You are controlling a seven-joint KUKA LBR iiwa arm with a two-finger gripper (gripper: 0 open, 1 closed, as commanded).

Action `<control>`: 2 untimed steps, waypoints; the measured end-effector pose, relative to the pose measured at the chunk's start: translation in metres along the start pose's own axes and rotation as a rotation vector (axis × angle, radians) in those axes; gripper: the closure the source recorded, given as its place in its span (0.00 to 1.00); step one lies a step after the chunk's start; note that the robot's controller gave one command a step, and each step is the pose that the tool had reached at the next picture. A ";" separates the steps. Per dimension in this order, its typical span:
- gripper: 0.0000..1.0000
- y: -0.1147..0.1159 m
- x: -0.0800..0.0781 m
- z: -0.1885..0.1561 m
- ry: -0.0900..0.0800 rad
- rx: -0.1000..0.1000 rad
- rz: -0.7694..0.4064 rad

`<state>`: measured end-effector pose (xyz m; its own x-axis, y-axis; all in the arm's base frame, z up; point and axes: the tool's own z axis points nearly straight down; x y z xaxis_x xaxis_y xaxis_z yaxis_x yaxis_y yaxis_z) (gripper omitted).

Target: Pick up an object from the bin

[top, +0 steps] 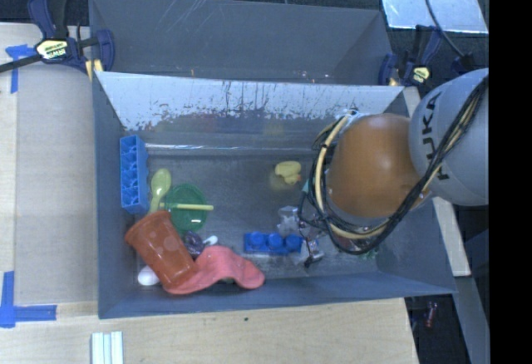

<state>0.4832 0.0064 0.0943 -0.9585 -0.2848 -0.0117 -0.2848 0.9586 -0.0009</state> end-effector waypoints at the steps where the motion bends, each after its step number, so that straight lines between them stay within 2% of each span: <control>1: 1.00 0.000 0.000 0.000 0.000 0.000 0.000; 2: 1.00 -0.006 -0.010 -0.066 0.003 -0.001 0.003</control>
Offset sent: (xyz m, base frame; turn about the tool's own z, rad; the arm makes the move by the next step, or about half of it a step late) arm 0.0200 -0.0066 0.1229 0.0051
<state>0.4933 0.0031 0.1603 -0.9595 -0.2814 -0.0091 -0.2814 0.9596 0.0000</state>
